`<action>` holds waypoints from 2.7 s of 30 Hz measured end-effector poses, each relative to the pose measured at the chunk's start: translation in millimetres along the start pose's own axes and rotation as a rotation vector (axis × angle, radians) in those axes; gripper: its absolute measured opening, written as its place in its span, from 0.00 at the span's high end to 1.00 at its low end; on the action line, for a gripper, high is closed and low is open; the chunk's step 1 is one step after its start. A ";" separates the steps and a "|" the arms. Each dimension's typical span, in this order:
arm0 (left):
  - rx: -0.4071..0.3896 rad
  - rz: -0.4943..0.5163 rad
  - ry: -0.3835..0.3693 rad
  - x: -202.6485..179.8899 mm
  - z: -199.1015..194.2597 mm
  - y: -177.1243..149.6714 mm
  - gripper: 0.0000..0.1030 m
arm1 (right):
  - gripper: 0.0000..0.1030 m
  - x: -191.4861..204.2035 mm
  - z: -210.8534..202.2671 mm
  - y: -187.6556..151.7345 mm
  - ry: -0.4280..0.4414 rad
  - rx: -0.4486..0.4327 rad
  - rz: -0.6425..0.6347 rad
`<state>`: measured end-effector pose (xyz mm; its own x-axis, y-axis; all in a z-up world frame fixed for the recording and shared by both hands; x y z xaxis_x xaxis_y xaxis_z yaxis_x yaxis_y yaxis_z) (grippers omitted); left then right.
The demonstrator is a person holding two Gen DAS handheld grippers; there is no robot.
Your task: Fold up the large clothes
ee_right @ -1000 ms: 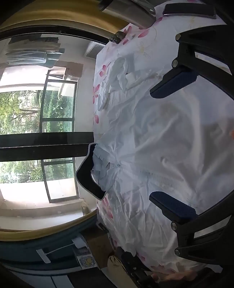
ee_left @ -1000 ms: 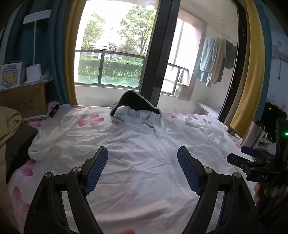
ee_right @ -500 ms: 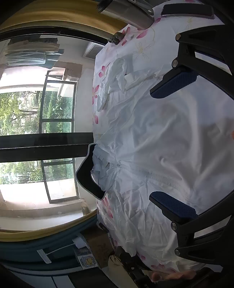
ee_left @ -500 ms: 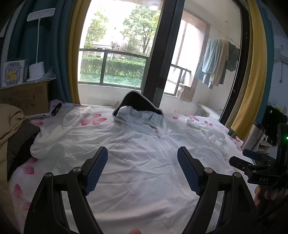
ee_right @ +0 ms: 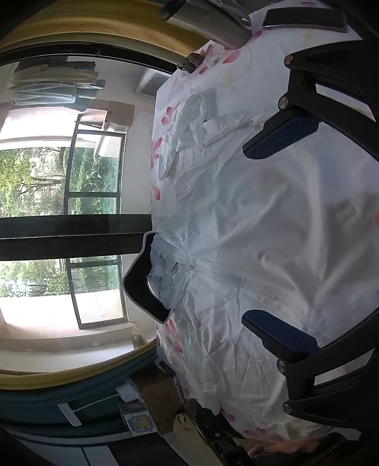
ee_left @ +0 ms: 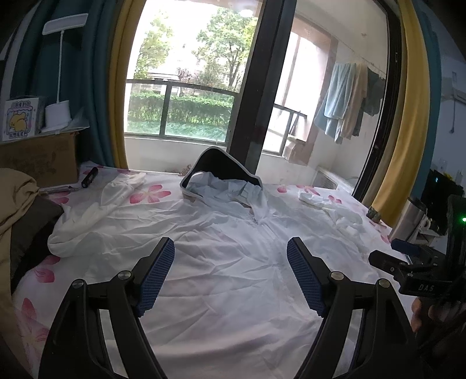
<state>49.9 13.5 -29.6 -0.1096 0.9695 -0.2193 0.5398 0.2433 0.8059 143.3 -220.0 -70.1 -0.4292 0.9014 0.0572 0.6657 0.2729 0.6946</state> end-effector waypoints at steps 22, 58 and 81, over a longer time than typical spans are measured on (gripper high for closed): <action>-0.003 0.002 -0.004 -1.7 0.3 -1.8 0.20 | 0.01 -0.3 3.5 -0.2 -0.002 0.012 0.002; 0.001 -0.017 0.027 3.6 6.5 -0.3 0.20 | 0.01 -2.5 9.3 0.9 -0.004 0.024 0.005; 0.099 -0.019 0.025 14.4 82.9 46.6 0.20 | 0.03 -106.0 58.9 51.4 -0.123 0.064 -0.030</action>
<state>142.7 36.3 -40.9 -0.1407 0.9654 -0.2194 0.6168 0.2588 0.7433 258.9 -281.7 -82.7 -0.3736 0.9260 -0.0538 0.6932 0.3172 0.6472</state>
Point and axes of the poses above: each gripper's, at about its wrist camera, not at the fingertips, and z roughly the way its jaws point, x to its left, y to its top, the point moved 8 cm from there along z, roughly the way its jaws point, and after that the axes turned 8 degrees about x, right-handed, at the moved point
